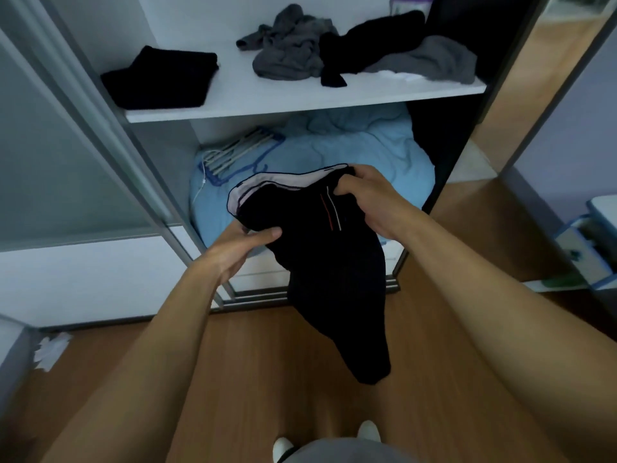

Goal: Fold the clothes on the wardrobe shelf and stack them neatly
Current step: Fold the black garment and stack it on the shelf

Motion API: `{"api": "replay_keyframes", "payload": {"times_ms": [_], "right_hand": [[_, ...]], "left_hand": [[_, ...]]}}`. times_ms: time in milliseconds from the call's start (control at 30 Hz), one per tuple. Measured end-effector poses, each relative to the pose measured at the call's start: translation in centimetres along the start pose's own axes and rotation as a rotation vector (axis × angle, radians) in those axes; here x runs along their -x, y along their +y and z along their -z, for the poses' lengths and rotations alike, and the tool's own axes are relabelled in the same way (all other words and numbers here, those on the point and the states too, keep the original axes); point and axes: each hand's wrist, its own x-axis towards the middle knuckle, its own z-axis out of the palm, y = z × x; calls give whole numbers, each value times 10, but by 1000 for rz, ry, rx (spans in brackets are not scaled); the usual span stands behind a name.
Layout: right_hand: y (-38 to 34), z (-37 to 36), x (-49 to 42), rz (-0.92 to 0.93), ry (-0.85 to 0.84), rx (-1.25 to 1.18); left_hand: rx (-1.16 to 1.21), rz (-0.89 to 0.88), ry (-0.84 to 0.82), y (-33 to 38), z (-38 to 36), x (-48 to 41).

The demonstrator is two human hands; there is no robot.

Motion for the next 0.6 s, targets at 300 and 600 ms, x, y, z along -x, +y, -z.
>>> {"api": "replay_keyframes", "payload": {"times_ms": [300, 600], "right_hand": [[-4, 52, 9, 88, -10, -135], [60, 30, 28, -151, -52, -147]], "left_hand": [[150, -161, 134, 49, -36, -24], [65, 107, 16, 37, -7, -12]]}}
